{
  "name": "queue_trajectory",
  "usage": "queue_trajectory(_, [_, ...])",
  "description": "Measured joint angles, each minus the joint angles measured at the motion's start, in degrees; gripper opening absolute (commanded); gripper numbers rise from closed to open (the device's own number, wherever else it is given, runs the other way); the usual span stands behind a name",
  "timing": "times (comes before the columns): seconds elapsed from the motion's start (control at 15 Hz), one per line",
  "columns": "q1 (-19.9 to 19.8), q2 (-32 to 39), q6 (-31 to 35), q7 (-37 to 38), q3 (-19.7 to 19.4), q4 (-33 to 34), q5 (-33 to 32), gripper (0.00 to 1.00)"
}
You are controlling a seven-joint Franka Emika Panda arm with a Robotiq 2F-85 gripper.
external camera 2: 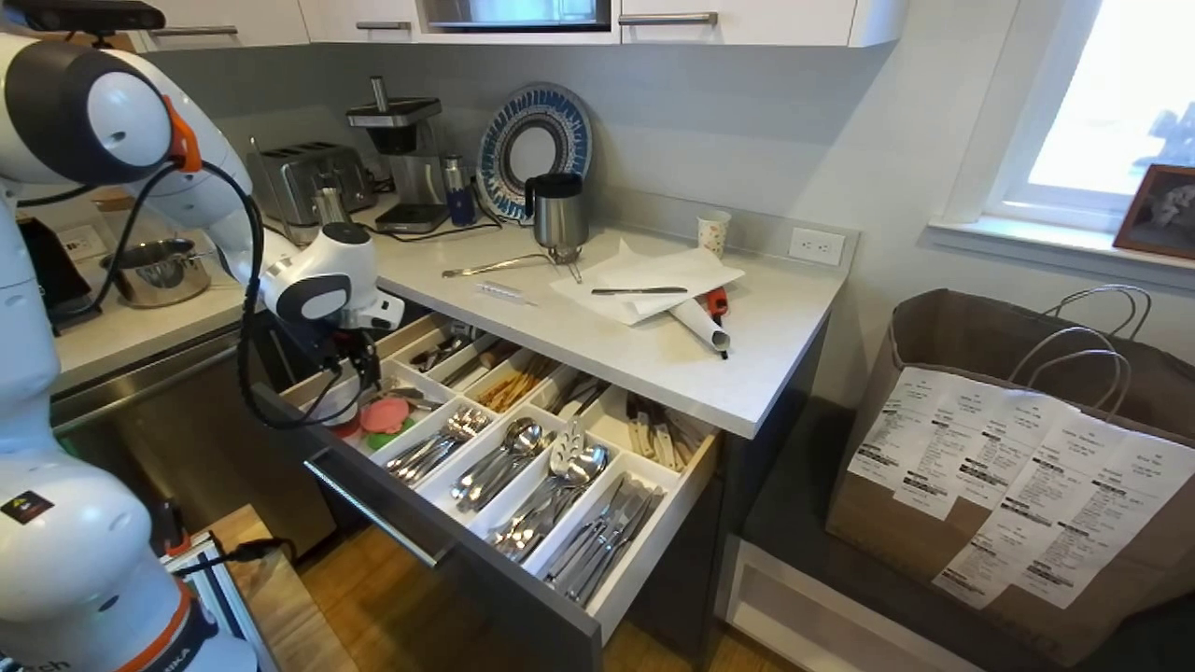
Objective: Remove the syringe from the drawer and then put it on the counter
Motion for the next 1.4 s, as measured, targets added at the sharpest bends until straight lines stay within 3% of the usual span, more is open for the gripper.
queue_trajectory(0.27, [-0.74, 2.17, 0.29, -1.15, 0.1, 1.12, 0.02, 1.0])
queue_trajectory(0.47, [-2.08, 4.98, 1.32, -4.43, 1.08, 2.49, 0.64, 0.78])
queue_trajectory(0.6, [-3.41, 6.72, 2.51, -7.05, 2.34, 3.41, 1.38, 0.74])
queue_trajectory(0.67, [-4.04, 7.49, 3.14, -8.12, 3.0, 3.86, 1.58, 0.61])
queue_trajectory(0.8, [-5.15, 8.96, 3.52, -9.58, 4.12, 4.73, 1.63, 0.63])
queue_trajectory(0.87, [-5.58, 9.65, 3.55, -10.15, 4.61, 5.09, 1.63, 0.56])
queue_trajectory(1.27, [-7.34, 13.26, 3.57, -12.09, 6.78, 7.09, 1.63, 0.5])
queue_trajectory(1.33, [-7.51, 13.67, 3.58, -12.21, 6.95, 7.28, 1.63, 0.45])
queue_trajectory(1.4, [-7.66, 14.05, 3.59, -12.33, 7.1, 7.48, 1.63, 0.34])
